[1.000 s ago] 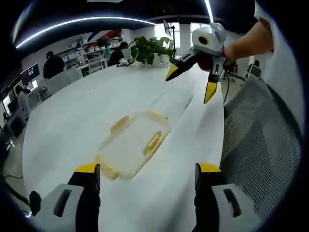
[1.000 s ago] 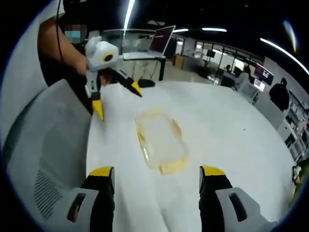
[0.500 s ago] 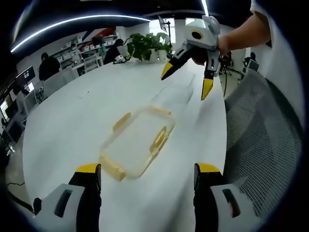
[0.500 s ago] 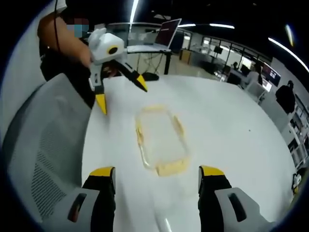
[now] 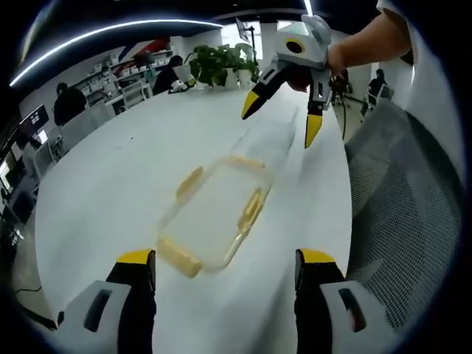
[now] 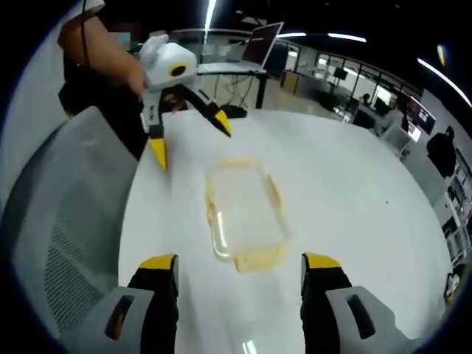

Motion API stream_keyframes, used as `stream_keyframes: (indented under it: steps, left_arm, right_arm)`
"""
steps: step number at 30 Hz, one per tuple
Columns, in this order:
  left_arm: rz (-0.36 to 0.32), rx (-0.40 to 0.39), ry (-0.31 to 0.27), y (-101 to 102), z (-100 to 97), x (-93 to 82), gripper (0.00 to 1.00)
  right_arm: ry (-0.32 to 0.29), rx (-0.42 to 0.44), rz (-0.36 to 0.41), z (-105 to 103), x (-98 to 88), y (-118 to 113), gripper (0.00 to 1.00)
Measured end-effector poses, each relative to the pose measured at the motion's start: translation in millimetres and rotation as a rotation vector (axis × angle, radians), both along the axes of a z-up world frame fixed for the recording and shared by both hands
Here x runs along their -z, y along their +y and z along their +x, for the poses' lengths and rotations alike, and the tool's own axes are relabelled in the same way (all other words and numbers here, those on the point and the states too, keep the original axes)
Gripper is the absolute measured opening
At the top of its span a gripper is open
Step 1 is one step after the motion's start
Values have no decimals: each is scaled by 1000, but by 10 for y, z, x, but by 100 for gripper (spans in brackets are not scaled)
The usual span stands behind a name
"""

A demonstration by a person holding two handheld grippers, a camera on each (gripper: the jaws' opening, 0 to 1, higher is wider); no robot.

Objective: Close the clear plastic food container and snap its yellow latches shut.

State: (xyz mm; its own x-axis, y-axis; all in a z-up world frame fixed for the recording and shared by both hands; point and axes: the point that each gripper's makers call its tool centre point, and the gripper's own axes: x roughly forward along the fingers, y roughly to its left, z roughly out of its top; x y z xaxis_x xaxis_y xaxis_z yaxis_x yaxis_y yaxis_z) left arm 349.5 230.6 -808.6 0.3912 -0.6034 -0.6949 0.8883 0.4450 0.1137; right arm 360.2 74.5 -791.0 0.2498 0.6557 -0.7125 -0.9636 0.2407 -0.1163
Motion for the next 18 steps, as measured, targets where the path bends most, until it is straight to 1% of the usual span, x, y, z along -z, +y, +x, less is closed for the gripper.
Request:
stream_keyframes:
  steps: [6, 9, 18]
  left_arm:
    - [21, 17, 0, 23, 29, 44, 76]
    - [36, 26, 4, 37, 39, 69, 75]
    - [65, 44, 8, 85, 77, 120, 74]
  right_arm:
    - [1, -13, -20, 32, 42, 4, 66]
    - [-5, -20, -27, 60, 46, 0, 63]
    - [0, -34, -57, 123, 110, 7, 63]
